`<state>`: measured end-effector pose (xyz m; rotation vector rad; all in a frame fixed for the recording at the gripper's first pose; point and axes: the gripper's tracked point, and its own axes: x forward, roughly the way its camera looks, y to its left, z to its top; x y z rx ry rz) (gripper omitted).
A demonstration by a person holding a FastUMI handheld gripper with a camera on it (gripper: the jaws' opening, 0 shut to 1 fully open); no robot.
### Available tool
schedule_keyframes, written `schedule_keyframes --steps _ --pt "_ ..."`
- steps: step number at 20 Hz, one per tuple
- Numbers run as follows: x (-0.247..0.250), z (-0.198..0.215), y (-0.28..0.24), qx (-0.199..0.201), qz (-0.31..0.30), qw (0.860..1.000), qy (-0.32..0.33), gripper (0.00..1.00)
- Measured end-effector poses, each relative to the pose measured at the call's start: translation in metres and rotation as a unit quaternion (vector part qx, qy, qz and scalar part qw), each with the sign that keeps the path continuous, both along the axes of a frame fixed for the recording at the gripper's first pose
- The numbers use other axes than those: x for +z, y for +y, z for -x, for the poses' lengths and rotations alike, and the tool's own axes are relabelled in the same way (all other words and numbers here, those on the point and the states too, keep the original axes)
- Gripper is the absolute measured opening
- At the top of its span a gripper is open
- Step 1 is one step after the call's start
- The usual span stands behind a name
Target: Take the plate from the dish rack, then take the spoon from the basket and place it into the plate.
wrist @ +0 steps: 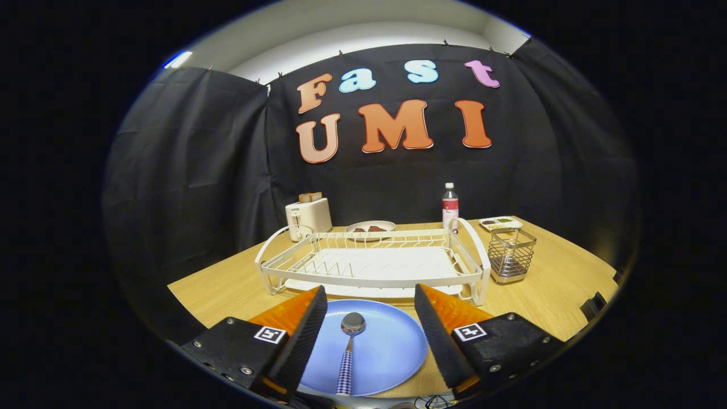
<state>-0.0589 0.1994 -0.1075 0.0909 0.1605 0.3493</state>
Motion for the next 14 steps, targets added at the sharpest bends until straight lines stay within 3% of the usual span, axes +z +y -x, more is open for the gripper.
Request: schedule_keyframes --steps 2,14 --pt "0.008 -0.006 -0.012 -0.007 0.011 1.0 -0.005 0.97" --pt "0.08 -0.043 -0.13 -0.099 0.026 0.993 -0.055 0.97"
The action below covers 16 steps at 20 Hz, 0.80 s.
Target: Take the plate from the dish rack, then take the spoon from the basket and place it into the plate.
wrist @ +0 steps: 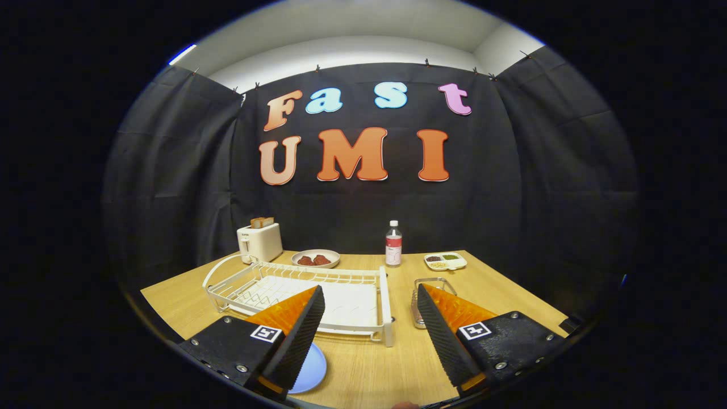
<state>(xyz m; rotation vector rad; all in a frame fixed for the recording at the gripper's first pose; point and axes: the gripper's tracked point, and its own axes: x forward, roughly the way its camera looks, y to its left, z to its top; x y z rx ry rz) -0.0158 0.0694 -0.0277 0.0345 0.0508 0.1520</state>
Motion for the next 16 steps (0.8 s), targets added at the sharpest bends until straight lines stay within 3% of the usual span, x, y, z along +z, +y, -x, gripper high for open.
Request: schedule_keyframes --steps 10,16 --pt "0.025 -0.009 -0.082 -0.065 -0.013 0.998 -0.022 0.97" --pt "0.021 -0.01 -0.077 -0.062 -0.022 0.998 -0.02 0.97"
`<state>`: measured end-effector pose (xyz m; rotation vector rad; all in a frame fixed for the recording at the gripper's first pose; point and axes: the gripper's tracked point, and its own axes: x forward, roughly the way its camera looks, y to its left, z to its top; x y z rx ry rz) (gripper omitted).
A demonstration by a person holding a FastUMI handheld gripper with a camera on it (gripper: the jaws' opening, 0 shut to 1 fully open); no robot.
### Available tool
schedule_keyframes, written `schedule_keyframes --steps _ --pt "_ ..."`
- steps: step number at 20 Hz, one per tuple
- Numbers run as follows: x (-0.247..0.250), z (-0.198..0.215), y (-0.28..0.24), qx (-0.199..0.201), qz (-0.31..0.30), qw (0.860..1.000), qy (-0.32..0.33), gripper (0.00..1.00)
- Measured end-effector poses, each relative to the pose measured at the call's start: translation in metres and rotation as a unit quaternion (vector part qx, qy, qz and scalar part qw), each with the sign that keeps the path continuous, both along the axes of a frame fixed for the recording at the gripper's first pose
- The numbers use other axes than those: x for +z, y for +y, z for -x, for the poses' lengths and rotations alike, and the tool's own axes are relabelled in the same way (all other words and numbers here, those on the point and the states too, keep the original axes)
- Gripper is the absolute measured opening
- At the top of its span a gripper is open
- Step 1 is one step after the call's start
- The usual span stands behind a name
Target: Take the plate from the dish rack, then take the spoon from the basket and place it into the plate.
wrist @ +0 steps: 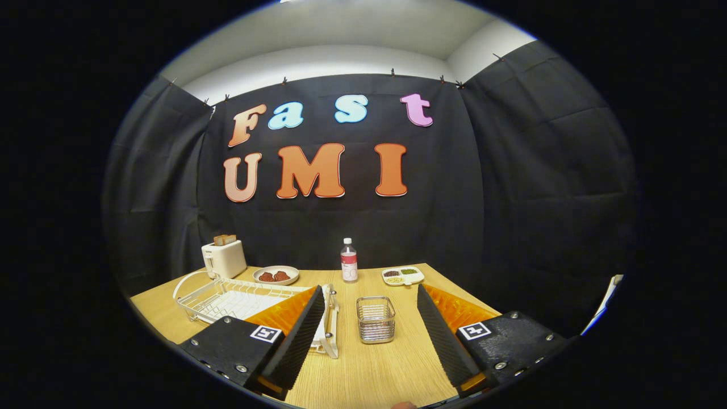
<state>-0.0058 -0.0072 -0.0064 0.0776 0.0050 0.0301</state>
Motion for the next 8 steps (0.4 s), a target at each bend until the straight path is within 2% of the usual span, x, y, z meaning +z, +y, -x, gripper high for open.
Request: schedule_keyframes --steps 8 --pt "0.012 0.011 0.0 0.0 0.007 1.0 -0.011 0.97"
